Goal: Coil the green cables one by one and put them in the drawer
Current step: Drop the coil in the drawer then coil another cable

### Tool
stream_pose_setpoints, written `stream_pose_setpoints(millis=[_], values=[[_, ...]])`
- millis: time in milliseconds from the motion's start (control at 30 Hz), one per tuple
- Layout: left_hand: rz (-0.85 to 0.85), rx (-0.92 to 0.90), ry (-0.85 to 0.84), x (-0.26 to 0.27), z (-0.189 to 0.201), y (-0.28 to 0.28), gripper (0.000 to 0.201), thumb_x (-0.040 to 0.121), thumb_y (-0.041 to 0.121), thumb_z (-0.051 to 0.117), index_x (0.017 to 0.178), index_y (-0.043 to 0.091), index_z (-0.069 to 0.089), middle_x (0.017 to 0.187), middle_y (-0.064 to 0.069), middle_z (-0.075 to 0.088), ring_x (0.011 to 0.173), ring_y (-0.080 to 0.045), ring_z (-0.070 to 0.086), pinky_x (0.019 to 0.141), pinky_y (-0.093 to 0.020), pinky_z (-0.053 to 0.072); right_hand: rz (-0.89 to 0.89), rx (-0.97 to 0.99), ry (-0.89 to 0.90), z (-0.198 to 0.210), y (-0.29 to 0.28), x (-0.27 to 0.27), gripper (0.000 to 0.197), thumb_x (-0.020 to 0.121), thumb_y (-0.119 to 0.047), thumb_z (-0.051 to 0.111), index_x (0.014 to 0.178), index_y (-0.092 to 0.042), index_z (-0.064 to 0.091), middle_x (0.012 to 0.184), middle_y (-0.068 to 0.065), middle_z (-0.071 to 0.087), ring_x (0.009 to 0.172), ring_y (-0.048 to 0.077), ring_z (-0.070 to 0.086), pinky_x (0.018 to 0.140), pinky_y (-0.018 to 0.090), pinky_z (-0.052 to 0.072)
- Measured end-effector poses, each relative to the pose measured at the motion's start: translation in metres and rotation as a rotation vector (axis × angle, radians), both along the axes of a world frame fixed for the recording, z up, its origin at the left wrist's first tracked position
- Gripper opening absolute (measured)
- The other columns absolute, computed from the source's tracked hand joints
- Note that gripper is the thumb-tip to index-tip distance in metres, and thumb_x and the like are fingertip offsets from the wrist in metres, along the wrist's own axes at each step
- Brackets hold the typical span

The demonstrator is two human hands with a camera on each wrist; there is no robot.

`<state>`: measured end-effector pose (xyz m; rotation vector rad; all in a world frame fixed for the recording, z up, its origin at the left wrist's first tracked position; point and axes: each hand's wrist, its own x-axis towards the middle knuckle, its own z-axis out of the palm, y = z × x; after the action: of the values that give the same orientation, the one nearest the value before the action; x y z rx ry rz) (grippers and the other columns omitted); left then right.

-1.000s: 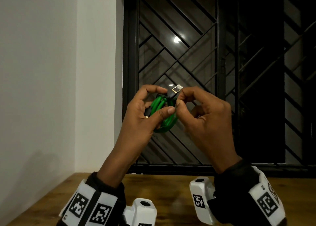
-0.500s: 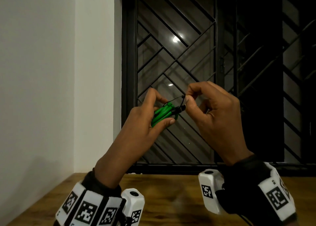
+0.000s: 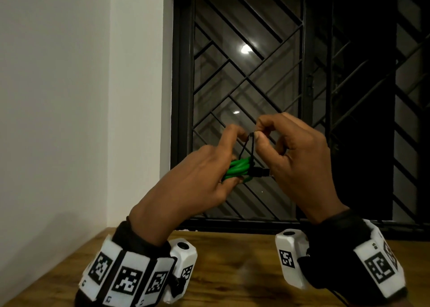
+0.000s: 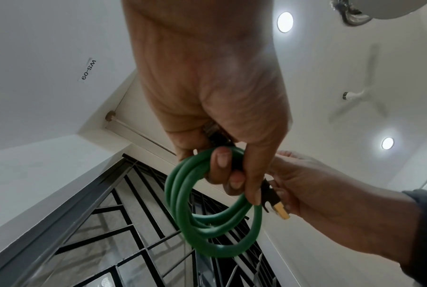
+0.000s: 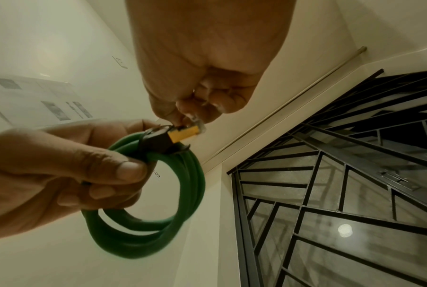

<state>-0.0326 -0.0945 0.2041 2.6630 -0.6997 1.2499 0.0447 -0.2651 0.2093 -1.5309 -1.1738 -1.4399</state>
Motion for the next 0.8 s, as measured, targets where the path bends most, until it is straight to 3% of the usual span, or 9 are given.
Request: stream_pose_setpoints(millis=[233, 333, 500, 633, 800], values=[[-0.028, -0.009, 0.034, 0.001, 0.001, 0.001, 0.079, 0.089, 0.016, 0.069, 0.144, 0.03, 0.014, 0.072, 0.009, 0.06, 0.057, -0.009, 0.058, 0.056, -0.021, 0.047, -0.001, -0.012, 0.03, -0.001, 0.002, 0.001, 0.014, 0.098, -0.033, 0.054, 0.103, -0.024, 0.064, 0.093, -0.018, 0.057, 0.058, 0.007, 0.053, 0.052, 0.036, 0.047], [-0.031, -0.018, 0.014, 0.001, 0.0, 0.002, 0.069, 0.09, 0.02, 0.069, 0.137, 0.035, 0.021, 0.076, 0.005, 0.062, 0.058, -0.01, 0.058, 0.055, -0.023, 0.049, 0.008, -0.006, 0.024, 0.001, -0.002, 0.0, 0.009, 0.098, -0.03, 0.055, 0.099, -0.025, 0.063, 0.091, -0.016, 0.057, 0.058, 0.007, 0.051, 0.051, 0.038, 0.045], [-0.031, -0.006, -0.023, 0.006, -0.004, 0.003, 0.05, 0.092, 0.024, 0.067, 0.129, 0.029, 0.033, 0.074, 0.005, 0.059, 0.058, -0.008, 0.053, 0.054, -0.014, 0.036, 0.024, 0.048, 0.026, 0.005, -0.008, -0.001, 0.005, 0.098, -0.024, 0.058, 0.095, -0.023, 0.063, 0.09, -0.014, 0.058, 0.058, 0.011, 0.052, 0.052, 0.036, 0.044], [-0.067, -0.049, -0.032, 0.011, -0.005, 0.006, 0.038, 0.092, 0.023, 0.067, 0.117, 0.027, 0.038, 0.094, 0.0, 0.068, 0.07, -0.01, 0.062, 0.059, -0.027, 0.052, 0.018, 0.09, 0.026, 0.008, -0.018, 0.002, 0.005, 0.098, -0.02, 0.059, 0.095, -0.02, 0.064, 0.089, -0.012, 0.058, 0.061, 0.012, 0.052, 0.057, 0.036, 0.045], [-0.071, -0.095, -0.054, 0.015, -0.006, 0.01, 0.037, 0.092, 0.024, 0.069, 0.109, 0.034, 0.037, 0.093, 0.0, 0.067, 0.069, -0.012, 0.062, 0.061, -0.026, 0.049, 0.035, 0.088, 0.05, 0.007, -0.012, 0.004, 0.007, 0.097, -0.023, 0.058, 0.093, -0.021, 0.063, 0.09, -0.013, 0.059, 0.056, 0.012, 0.052, 0.053, 0.039, 0.046]])
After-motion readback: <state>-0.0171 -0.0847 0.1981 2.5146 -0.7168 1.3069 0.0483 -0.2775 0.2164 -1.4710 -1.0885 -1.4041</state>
